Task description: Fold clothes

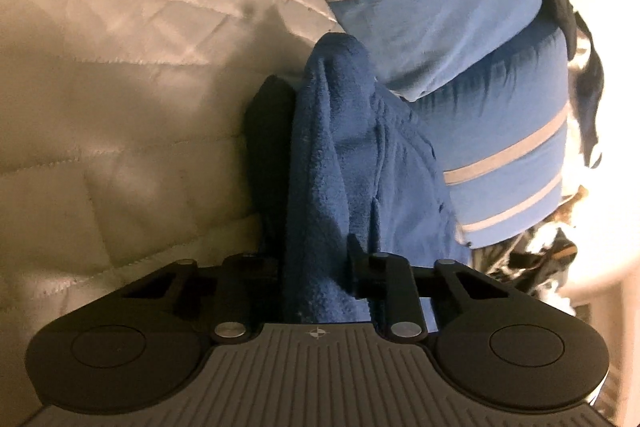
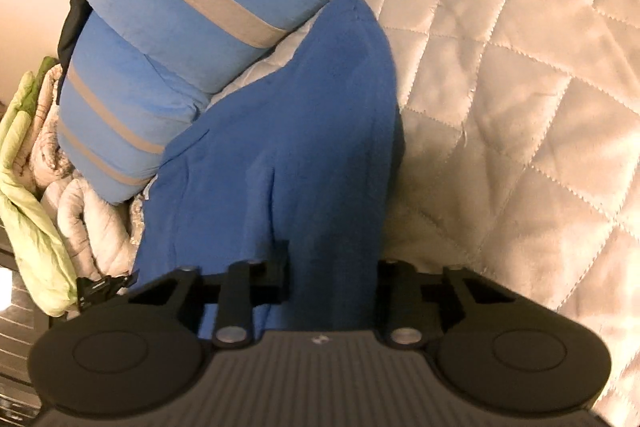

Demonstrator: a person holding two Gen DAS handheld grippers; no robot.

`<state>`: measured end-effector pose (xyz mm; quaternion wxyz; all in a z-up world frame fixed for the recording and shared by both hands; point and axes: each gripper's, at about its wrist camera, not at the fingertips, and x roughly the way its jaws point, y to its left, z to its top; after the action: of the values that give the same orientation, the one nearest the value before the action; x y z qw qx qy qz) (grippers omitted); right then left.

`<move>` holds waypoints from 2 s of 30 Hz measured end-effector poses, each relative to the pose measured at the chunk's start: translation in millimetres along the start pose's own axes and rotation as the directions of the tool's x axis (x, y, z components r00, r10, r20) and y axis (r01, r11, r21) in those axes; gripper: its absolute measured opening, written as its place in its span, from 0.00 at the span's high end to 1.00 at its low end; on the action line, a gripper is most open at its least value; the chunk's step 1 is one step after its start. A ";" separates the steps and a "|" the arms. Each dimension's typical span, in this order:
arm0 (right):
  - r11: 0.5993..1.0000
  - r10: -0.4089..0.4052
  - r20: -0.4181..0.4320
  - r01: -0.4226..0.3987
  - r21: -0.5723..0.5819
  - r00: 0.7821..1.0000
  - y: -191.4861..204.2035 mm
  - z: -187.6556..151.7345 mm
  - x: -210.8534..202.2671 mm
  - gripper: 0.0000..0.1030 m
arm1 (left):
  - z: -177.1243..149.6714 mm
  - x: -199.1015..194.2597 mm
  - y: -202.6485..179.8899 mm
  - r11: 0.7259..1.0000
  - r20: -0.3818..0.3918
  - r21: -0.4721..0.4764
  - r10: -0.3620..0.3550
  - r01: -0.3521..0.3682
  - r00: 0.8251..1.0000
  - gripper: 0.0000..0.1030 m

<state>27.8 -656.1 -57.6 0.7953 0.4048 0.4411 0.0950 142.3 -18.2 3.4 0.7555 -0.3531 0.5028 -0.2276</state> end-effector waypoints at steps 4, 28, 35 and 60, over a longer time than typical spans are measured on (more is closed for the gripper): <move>0.992 -0.093 0.034 0.095 -0.086 0.995 25.0 -5.1 -5.1 0.76 | -4.3 -7.0 -27.1 0.988 0.033 0.097 0.118 -0.120 0.992 0.78; 0.766 -0.475 0.278 0.547 -0.338 0.835 174.4 -38.3 -38.2 0.80 | -44.8 -22.3 -171.3 0.674 0.334 0.421 0.507 -0.607 0.795 0.79; 0.713 -0.498 0.348 0.603 -0.356 0.794 202.0 -44.9 -47.3 0.80 | -42.1 -37.9 -189.6 0.618 0.405 0.445 0.506 -0.647 0.762 0.79; 0.680 -0.379 0.424 0.559 -0.475 0.822 321.2 -59.3 1.2 0.80 | 7.4 -146.8 -181.6 0.544 0.529 0.342 0.562 -0.766 0.635 0.79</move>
<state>48.5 -412.2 158.6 0.9324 0.0236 0.3579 -0.0454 93.7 -30.8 231.5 0.9277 0.0615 0.3676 0.0193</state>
